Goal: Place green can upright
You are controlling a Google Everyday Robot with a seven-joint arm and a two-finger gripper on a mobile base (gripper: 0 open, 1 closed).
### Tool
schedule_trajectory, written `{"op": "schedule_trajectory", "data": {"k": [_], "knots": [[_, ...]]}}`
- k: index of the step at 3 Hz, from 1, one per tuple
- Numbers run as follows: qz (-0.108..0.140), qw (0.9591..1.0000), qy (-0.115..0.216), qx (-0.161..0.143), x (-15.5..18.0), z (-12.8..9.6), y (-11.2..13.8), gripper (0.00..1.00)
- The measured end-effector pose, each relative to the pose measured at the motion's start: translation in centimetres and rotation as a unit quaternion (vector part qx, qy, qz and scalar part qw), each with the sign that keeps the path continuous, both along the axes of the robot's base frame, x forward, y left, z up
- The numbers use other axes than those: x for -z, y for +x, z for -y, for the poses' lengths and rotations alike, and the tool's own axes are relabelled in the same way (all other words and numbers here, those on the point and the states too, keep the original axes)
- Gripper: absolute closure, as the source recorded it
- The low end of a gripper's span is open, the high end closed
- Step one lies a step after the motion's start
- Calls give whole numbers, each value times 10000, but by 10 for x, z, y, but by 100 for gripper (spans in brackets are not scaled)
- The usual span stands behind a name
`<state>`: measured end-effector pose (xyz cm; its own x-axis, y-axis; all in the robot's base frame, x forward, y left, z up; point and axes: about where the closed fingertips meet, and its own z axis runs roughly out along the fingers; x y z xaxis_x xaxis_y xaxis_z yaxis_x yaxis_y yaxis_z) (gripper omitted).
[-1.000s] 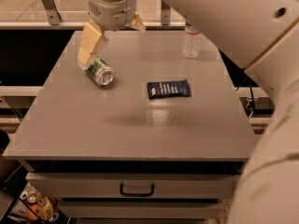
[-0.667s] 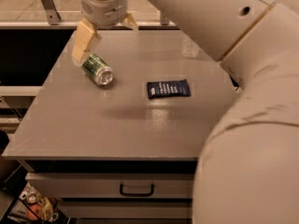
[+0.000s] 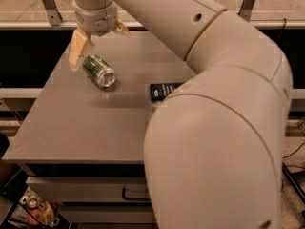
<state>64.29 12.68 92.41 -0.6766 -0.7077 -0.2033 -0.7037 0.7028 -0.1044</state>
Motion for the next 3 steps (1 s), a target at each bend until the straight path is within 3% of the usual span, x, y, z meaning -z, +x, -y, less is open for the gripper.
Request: {"op": "schedule_trajectory", "data": {"k": [3], "knots": [[-378, 9983, -23, 438, 50, -7, 28, 0]]}}
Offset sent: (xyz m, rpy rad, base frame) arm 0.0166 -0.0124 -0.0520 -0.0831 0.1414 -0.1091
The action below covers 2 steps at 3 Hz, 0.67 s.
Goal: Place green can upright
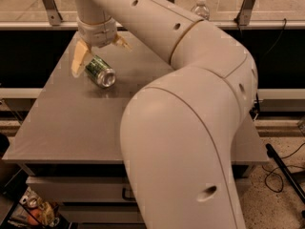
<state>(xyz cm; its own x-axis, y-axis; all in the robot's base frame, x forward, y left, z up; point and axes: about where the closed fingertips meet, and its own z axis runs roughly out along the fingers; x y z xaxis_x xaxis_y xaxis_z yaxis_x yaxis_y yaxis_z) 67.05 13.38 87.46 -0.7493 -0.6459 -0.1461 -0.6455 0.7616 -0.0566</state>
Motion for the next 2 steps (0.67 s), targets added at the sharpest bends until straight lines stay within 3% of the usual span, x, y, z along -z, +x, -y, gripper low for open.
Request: {"op": "schedule_trajectory", "data": {"k": [1, 2], "knots": [[-136, 9994, 253, 211, 11, -6, -2, 0], [41, 9992, 249, -304, 1, -43, 3, 0]]}}
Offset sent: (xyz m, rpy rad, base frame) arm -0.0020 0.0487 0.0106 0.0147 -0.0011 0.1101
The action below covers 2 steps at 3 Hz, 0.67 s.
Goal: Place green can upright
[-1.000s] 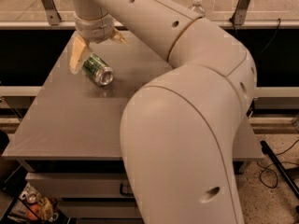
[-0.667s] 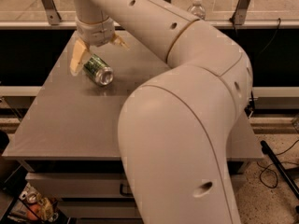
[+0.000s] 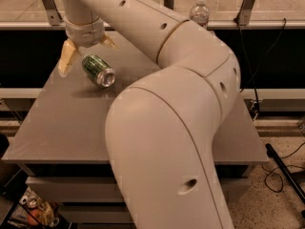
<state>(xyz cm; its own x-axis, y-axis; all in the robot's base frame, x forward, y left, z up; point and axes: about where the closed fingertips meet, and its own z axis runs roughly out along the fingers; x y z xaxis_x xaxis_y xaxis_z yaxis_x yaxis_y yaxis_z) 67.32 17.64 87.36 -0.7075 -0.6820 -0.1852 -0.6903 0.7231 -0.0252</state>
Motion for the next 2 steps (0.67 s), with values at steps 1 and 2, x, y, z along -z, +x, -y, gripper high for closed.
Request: {"op": "schedule_trajectory", "data": {"k": [1, 2], "knots": [[49, 9999, -8, -122, -2, -8, 2, 0], [-93, 9998, -68, -190, 15, 5, 9, 0]]}}
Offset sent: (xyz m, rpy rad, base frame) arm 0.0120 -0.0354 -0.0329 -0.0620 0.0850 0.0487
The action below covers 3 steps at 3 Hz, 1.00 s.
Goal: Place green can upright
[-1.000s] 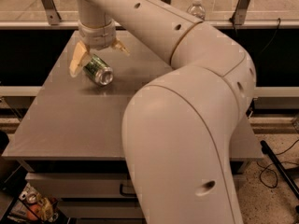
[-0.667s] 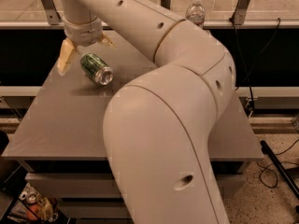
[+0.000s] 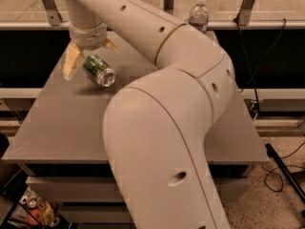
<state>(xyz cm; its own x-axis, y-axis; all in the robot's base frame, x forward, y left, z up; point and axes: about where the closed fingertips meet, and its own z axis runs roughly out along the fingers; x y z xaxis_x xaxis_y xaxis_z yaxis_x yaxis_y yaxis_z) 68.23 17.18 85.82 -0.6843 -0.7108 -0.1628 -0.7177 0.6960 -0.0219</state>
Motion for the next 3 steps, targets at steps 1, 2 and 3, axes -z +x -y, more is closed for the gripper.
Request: {"op": "schedule_trajectory", "data": {"k": [1, 2, 3], "knots": [[-68, 9999, -106, -36, 11, 12, 8, 0], [-13, 9997, -213, -106, 12, 19, 13, 18], [46, 9998, -143, -111, 15, 14, 17, 42]]}}
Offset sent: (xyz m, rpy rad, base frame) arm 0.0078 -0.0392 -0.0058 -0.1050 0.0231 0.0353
